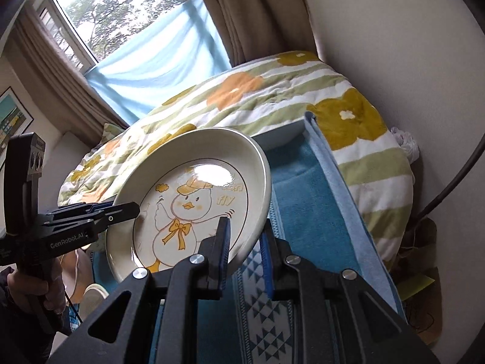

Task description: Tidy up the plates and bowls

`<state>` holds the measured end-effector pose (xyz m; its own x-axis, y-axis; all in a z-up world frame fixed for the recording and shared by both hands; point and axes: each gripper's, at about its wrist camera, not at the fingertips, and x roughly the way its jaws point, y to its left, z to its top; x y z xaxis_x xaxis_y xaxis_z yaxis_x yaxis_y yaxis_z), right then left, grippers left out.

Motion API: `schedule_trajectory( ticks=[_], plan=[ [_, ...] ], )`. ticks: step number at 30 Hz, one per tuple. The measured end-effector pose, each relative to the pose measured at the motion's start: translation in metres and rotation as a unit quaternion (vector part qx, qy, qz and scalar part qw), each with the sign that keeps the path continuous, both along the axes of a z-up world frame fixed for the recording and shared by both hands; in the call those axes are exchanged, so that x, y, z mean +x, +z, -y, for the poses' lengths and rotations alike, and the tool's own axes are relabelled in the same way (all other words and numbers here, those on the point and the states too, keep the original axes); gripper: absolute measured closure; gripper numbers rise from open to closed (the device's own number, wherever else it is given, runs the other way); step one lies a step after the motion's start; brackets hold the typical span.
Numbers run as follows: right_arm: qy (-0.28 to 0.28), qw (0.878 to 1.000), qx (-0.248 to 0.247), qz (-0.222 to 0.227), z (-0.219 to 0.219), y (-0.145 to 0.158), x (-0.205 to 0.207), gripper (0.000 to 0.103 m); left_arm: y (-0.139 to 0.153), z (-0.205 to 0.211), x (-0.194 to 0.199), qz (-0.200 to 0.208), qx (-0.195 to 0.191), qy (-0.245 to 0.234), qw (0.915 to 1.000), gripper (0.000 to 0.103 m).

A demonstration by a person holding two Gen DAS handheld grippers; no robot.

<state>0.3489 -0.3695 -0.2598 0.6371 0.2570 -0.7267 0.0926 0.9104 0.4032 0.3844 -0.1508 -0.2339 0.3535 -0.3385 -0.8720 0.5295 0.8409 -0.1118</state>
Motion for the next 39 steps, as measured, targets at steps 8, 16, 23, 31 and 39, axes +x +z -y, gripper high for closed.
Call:
schedule_trajectory(
  ticks=[8,16,23,31,39],
  plan=[
    [0.100,0.995,-0.009,0.010,-0.089,0.021,-0.042,0.085,0.025,-0.111,-0.080,0.009,-0.006,0.077,0.9970,0.088],
    [0.165,0.986,-0.004,-0.023,-0.169,-0.011,-0.087,0.086,-0.008,-0.203,-0.147,-0.023,0.004,0.138,0.9902,0.088],
    [0.193,0.980,-0.023,-0.043,-0.201,-0.038,-0.094,0.085,-0.048,-0.238,-0.171,-0.052,0.000,0.166,0.9848,0.088],
    [0.223,0.973,-0.049,-0.040,-0.219,-0.044,-0.088,0.085,-0.070,-0.246,-0.172,-0.064,-0.001,0.191,0.9794,0.087],
    [0.247,0.967,-0.054,-0.042,-0.227,-0.050,-0.085,0.085,-0.077,-0.242,-0.173,-0.061,0.033,0.215,0.9742,0.085]
  ],
)
